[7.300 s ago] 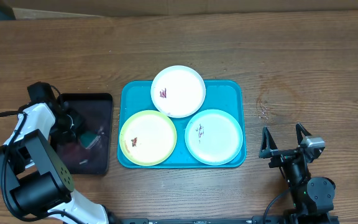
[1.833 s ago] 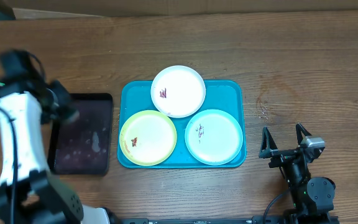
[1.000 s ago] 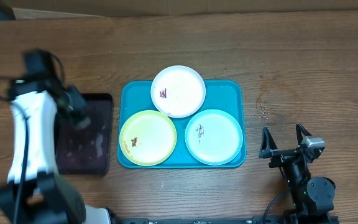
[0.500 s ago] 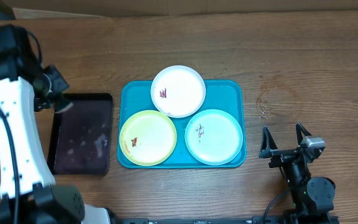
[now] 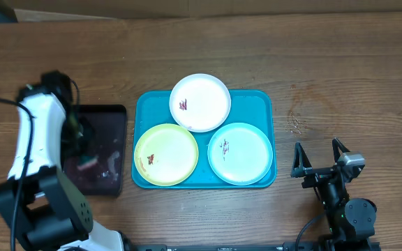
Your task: Clean dirty plates on tray and stack at the side
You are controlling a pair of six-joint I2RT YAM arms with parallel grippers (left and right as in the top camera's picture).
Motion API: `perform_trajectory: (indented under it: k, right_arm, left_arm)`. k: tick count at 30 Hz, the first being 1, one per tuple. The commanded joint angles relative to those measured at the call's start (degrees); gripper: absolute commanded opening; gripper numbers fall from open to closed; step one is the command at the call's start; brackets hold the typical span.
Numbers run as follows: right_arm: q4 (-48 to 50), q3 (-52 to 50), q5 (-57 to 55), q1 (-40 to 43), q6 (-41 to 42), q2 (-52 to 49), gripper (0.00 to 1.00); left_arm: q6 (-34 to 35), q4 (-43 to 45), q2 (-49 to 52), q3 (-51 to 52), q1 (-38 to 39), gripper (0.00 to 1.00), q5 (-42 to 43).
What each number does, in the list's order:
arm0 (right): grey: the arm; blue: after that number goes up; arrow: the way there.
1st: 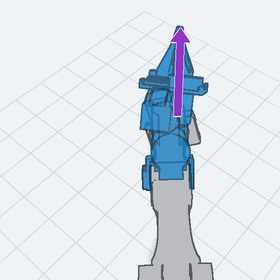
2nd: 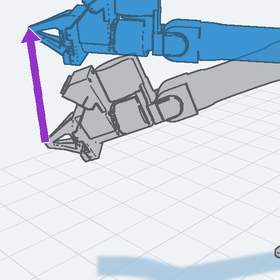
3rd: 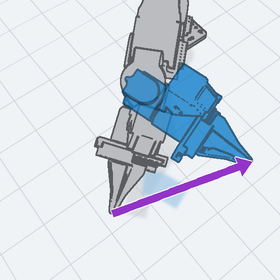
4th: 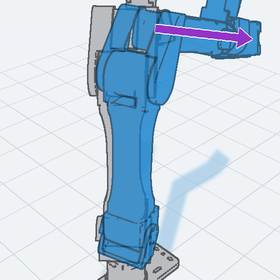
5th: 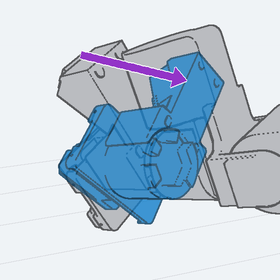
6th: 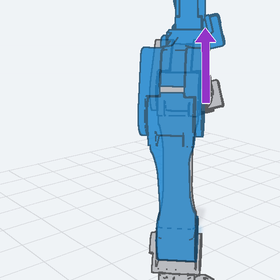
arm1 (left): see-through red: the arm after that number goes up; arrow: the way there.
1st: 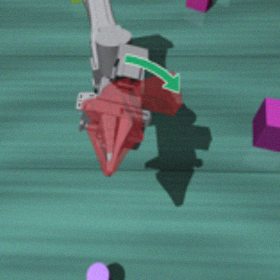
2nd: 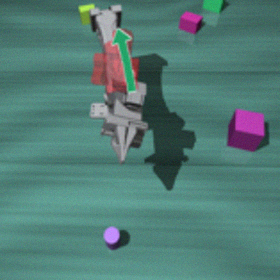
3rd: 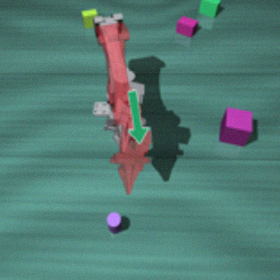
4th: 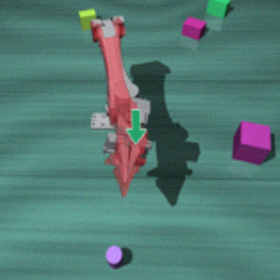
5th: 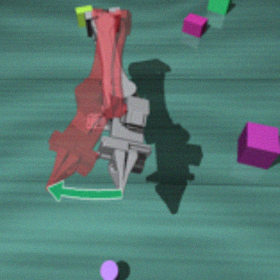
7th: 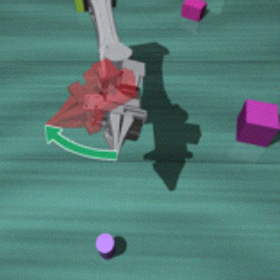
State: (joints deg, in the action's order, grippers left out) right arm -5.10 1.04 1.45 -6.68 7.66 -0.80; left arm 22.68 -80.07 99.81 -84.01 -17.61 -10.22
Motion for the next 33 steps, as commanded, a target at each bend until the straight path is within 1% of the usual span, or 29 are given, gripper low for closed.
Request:
perform_trajectory:
  k: [1,3,5,6,8,11,13,14,16,18,22,25,27,33]
  right_arm:
    - [0.28,-0.57,-0.33,0.33,-0.24,0.46,1.00]
    - [0.28,-0.57,-0.33,0.33,-0.24,0.46,1.00]
    - [0.28,-0.57,-0.33,0.33,-0.24,0.46,1.00]
    - [0.28,-0.57,-0.31,0.33,-0.24,0.46,1.00]
    - [0.28,-0.57,-0.31,0.33,-0.24,0.46,1.00]
    - [0.28,-0.57,-0.31,0.33,-0.24,0.46,1.00]
    - [0.28,-0.57,-0.31,0.33,-0.24,0.46,1.00]
    - [0.28,-0.57,-0.31,0.33,-0.24,0.46,1.00]
    - [0.26,-0.57,-0.33,0.33,-0.24,0.46,1.00]
    - [0.28,-0.57,-0.31,0.33,-0.24,0.46,1.00]
    - [0.28,-0.57,-0.31,0.33,-0.24,0.46,1.00]
    - [0.28,-0.57,-0.31,0.33,-0.24,0.46,1.00]
    - [0.28,-0.57,-0.33,0.33,-0.24,0.46,1.00]
    - [0.28,-0.57,-0.31,0.33,-0.24,0.46,1.00]
  left_arm:
    - [1.29,-7.45,-3.93,-21.14,0.31,0.04,2.16]
    - [0.39,-12.98,-4.26,-31.93,0.42,0.04,6.29]
    - [-1.60,-15.93,-4.79,-39.95,0.90,0.04,12.37]
    - [-2.32,-16.55,-5.22,-42.18,1.29,0.04,14.75]
    - [-2.80,-16.72,-6.54,-43.56,2.80,0.04,17.53]
    - [-2.80,-16.72,-7.56,-41.16,5.90,0.04,17.70]
    - [-2.78,-16.72,-7.56,-37.64,8.52,0.04,19.69]
    - [-2.84,-16.55,-7.56,-34.86,10.21,0.04,22.18]
    - [-3.02,-15.41,-7.56,-28.94,13.44,0.04,26.05]
    - [-3.02,-12.66,-7.56,-21.62,17.44,0.04,27.23]
    - [-2.34,-1.62,-7.56,-6.21,25.00,0.04,26.29]
    - [-0.20,7.37,-7.54,3.72,28.46,0.04,26.12]
    - [1.77,12.98,-7.50,9.42,29.57,0.04,26.14]
    - [2.05,26.73,-7.45,20.72,29.75,0.04,26.18]
